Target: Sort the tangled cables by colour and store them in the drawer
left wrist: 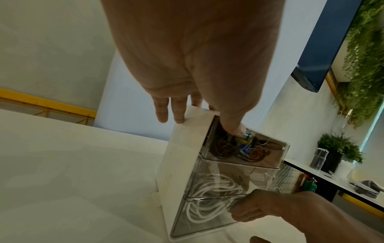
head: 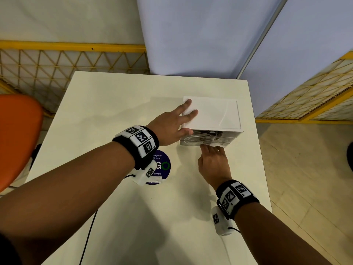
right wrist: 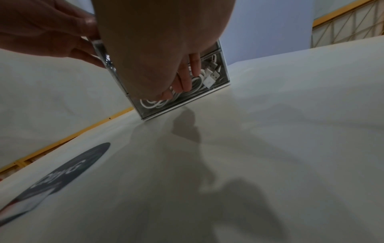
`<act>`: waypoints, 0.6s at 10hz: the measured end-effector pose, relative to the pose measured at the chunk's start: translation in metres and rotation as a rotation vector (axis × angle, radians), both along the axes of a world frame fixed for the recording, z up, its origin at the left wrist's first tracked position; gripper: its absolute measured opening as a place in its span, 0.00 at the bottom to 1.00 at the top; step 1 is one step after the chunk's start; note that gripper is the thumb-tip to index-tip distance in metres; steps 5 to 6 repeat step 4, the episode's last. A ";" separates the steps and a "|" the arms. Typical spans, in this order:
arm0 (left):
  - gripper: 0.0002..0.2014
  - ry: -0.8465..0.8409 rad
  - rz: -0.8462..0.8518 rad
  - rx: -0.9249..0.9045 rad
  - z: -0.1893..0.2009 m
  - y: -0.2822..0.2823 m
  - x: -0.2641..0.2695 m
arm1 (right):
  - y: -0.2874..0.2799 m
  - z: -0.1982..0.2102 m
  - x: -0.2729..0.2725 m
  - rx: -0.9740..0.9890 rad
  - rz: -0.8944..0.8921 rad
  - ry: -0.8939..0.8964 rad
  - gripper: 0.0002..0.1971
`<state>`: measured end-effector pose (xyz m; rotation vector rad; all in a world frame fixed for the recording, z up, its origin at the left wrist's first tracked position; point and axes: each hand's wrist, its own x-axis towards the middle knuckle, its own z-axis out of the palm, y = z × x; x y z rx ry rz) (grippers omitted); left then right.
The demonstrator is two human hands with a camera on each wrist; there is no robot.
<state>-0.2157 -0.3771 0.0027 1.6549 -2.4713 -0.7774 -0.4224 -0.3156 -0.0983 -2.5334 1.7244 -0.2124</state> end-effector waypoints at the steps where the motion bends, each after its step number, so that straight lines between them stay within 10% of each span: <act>1: 0.32 -0.015 -0.004 -0.006 0.000 -0.002 0.001 | 0.002 0.005 -0.002 0.054 0.005 0.040 0.18; 6: 0.45 0.140 0.144 -0.035 -0.008 0.035 0.011 | 0.071 -0.005 -0.038 0.319 0.019 0.026 0.26</act>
